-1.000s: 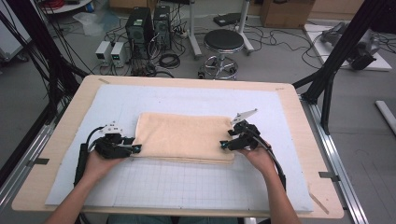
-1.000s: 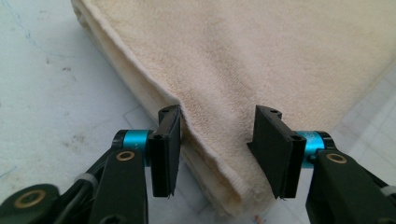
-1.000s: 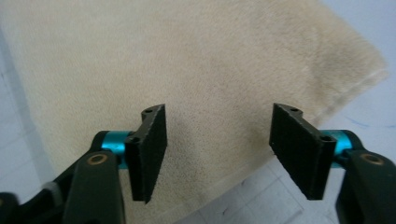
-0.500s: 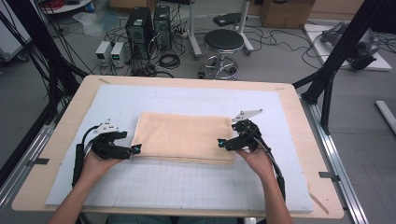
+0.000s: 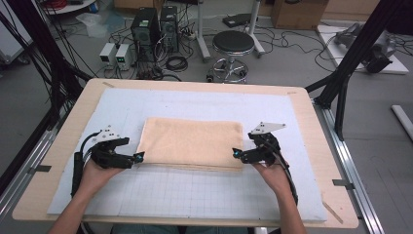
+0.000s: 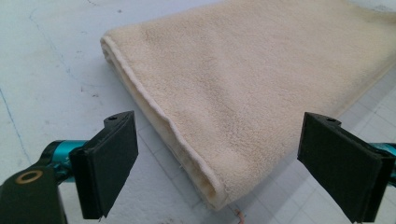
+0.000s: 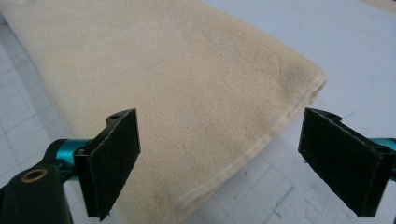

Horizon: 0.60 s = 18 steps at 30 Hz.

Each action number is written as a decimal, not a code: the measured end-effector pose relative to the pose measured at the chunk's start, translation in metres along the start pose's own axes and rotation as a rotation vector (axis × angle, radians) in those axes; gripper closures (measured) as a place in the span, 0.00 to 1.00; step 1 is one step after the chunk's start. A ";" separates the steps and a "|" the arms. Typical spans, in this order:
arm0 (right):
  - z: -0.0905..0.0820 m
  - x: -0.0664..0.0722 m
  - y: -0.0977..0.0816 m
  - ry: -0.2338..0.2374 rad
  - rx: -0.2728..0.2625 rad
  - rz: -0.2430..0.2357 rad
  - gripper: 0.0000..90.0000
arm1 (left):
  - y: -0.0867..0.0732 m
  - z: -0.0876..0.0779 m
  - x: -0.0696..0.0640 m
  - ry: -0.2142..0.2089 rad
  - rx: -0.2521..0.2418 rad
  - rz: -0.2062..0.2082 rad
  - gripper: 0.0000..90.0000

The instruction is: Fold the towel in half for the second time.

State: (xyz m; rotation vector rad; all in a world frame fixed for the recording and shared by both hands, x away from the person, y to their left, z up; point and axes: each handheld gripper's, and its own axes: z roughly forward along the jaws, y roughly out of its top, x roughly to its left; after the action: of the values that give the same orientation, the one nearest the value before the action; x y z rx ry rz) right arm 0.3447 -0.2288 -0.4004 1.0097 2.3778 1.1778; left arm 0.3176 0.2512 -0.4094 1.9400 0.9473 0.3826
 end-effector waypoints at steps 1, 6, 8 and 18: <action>-0.001 0.000 -0.001 0.001 0.000 0.001 0.14 | 0.000 -0.001 0.000 -0.002 -0.004 -0.002 0.14; -0.004 0.000 -0.009 -0.017 0.002 -0.001 0.14 | -0.002 -0.003 0.000 -0.006 -0.001 0.000 0.14; -0.006 0.001 -0.011 -0.021 -0.002 0.004 0.14 | -0.002 -0.005 -0.001 -0.007 -0.004 0.003 0.14; -0.015 0.005 -0.017 -0.011 -0.027 0.016 0.14 | -0.006 -0.010 -0.008 -0.020 0.000 0.014 0.14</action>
State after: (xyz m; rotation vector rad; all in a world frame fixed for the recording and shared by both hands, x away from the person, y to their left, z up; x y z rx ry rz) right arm 0.3252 -0.2412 -0.4041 1.0258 2.3436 1.2034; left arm 0.3039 0.2531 -0.4078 1.9477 0.9210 0.3707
